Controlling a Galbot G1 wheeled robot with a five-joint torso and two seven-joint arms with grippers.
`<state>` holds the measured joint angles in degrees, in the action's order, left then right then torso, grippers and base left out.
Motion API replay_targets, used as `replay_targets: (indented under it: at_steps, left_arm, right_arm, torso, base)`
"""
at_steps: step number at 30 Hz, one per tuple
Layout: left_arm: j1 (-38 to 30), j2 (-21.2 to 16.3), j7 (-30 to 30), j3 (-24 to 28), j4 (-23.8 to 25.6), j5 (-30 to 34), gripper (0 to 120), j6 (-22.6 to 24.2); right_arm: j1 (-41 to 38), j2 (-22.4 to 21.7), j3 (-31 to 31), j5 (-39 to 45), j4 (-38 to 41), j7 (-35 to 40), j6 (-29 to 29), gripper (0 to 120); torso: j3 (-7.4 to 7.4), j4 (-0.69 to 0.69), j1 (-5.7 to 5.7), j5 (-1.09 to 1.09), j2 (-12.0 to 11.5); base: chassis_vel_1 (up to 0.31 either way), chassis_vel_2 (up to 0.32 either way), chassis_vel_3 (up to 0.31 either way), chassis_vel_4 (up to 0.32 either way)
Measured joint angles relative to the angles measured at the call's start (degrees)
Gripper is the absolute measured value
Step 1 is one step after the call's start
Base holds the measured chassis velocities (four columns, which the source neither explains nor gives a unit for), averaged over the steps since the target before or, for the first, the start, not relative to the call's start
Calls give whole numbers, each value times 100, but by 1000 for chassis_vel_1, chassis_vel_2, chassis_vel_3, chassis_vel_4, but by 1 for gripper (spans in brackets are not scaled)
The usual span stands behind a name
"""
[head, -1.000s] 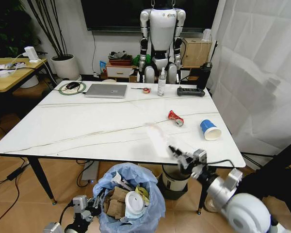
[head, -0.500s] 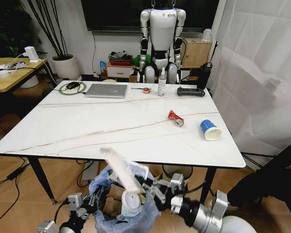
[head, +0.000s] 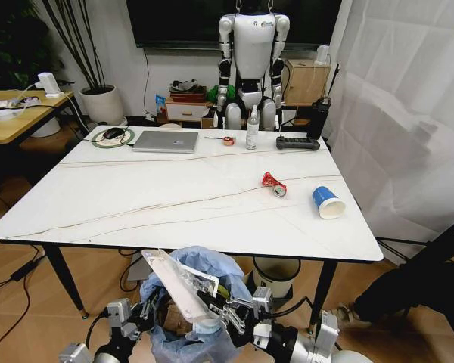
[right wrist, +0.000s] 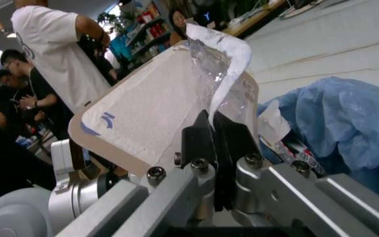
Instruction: Pick up the trash bin and place the trash from the table into it.
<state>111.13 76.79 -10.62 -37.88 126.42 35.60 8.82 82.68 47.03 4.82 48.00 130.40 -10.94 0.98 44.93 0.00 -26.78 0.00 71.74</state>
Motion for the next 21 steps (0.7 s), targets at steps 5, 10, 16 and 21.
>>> replay_targets:
  at_steps: [5, 10, 16, 21]
  left_arm:
    - [-11, -15, 4, 6, -6, 40, 1, 3]
    - [-19, -47, 9, 6, -23, 67, 1, 6]
    - [-36, -67, 18, 2, -34, 98, 1, 11]
    - [-56, -84, 34, 5, -39, 123, 1, 23]
  right_arm:
    - [-5, 43, -50, -8, -44, 17, 0, 0]
    - [41, 84, -54, -75, -82, 19, -2, 0]
    - [92, 109, -53, -160, -101, 21, -20, 0]
    - [116, 131, -59, -206, -116, 21, -42, 0]
  torso:
    - [0, 0, 0, -1, 0]
    - [0, 0, 0, 0, 0]
    - [0, 0, 0, -1, 0]
    - [0, 0, 0, 0, 0]
  base:
    - [0, 0, 0, 0]
    - [0, 0, 0, 0]
    - [0, 0, 0, 0]
    - [0, 0, 0, 0]
